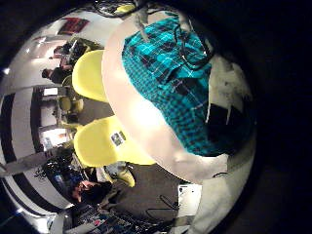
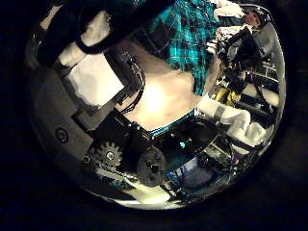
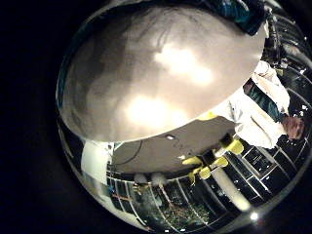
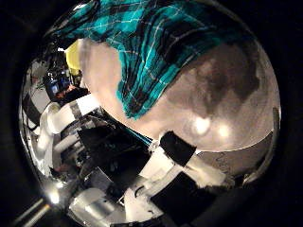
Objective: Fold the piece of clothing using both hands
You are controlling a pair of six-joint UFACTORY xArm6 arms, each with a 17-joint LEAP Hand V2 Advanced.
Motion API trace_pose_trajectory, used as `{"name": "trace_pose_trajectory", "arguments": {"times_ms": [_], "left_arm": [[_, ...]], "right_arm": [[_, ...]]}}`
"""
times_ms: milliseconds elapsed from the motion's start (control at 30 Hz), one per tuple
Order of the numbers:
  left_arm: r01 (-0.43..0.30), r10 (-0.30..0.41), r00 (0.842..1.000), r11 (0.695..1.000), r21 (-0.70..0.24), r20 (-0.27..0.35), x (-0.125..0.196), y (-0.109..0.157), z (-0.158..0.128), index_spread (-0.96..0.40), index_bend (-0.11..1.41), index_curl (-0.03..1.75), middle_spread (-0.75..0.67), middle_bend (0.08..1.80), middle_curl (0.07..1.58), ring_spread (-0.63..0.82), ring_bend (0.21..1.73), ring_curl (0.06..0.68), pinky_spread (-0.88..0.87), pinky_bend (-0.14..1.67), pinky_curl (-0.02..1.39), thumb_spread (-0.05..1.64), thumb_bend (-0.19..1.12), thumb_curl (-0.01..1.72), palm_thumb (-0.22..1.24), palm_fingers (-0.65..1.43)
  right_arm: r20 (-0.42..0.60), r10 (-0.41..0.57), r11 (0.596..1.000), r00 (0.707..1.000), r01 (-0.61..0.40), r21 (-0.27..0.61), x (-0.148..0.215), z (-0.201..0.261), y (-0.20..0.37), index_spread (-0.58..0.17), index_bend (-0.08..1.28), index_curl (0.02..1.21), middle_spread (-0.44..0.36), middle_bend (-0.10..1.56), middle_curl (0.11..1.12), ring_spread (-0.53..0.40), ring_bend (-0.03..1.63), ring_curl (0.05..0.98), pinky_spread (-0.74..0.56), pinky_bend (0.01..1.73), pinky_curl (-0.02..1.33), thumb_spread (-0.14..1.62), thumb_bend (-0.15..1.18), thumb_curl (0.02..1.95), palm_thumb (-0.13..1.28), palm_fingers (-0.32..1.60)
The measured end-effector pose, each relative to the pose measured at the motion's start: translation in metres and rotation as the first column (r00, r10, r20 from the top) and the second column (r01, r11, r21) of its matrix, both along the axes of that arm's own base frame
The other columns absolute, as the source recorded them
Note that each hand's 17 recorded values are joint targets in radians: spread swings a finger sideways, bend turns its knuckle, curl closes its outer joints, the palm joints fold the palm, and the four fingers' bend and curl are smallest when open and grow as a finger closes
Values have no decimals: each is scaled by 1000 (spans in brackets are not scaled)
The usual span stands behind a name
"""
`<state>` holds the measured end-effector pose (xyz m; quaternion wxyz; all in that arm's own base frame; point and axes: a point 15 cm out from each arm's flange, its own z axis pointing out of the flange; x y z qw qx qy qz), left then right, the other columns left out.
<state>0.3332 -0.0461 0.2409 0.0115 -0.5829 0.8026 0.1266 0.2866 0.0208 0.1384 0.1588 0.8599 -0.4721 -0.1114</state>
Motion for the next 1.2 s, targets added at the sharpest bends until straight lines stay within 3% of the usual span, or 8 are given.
{"name": "trace_pose_trajectory", "arguments": {"times_ms": [100,167,200,233,367,467,700,1200], "left_arm": [[0,0,1000,1000,0,1,2,0,2,-700,295,1398,-663,873,1121,-436,1441,529,-597,1216,736,1083,-16,555,810,970],[2,-2,1000,1000,0,0,3,1,4,-697,284,1413,-665,868,1125,-437,1438,528,-597,1212,736,1083,-16,556,809,974],[3,-3,1000,1000,-1,0,3,0,4,-696,279,1420,-667,865,1127,-438,1437,527,-598,1210,736,1083,-16,557,809,976],[3,-3,1000,1000,0,-3,3,1,5,-694,275,1428,-668,862,1129,-438,1435,527,-598,1208,737,1083,-16,558,809,978],[4,-4,1000,1000,1,-12,1,5,4,-689,259,1445,-671,852,1134,-440,1430,525,-599,1201,737,1084,-16,560,808,984],[-1,1,1000,1000,-3,-18,0,9,5,-682,242,1464,-675,841,1140,-441,1424,524,-601,1193,738,1084,-16,562,808,991],[16,-16,999,1000,-6,-41,-6,13,8,-666,211,1497,-684,819,1150,-447,1411,521,-605,1177,741,1090,-15,561,804,1006],[93,-107,980,992,-91,-168,-57,8,36,-620,184,1539,-702,780,1166,-451,1389,521,-612,1147,747,1085,-18,558,769,1021]], "right_arm": [[-4,6,1000,1000,-7,-25,4,-4,4,-272,171,335,-107,395,389,-126,786,224,13,665,64,1001,-8,376,657,417],[2,13,999,1000,-13,-33,9,-3,5,-317,153,322,-162,482,425,-219,944,268,-203,806,80,994,-6,393,715,739],[7,11,999,1000,-10,-34,10,-3,5,-328,163,328,-177,504,439,-232,969,286,-235,830,93,991,-4,398,729,783],[15,11,999,1000,-11,-33,12,-3,6,-364,207,349,-236,588,478,-255,1016,313,-311,907,122,986,-4,408,761,990],[80,3,1000,997,-1,-20,27,-1,10,-418,411,463,-277,752,574,-275,1083,382,-334,1045,199,981,-3,429,824,1236],[173,-7,1000,985,7,3,46,8,12,-446,665,599,-285,908,678,-286,1183,451,-309,1207,271,978,8,456,909,1214],[254,-59,998,965,55,24,61,26,-9,-404,973,803,-261,1153,832,-286,1344,573,-249,1407,384,1048,59,545,1055,1072],[321,-124,992,939,116,43,28,113,-53,-339,1094,948,-196,1321,926,-261,1461,727,-157,1526,570,1111,20,681,1068,936]]}}
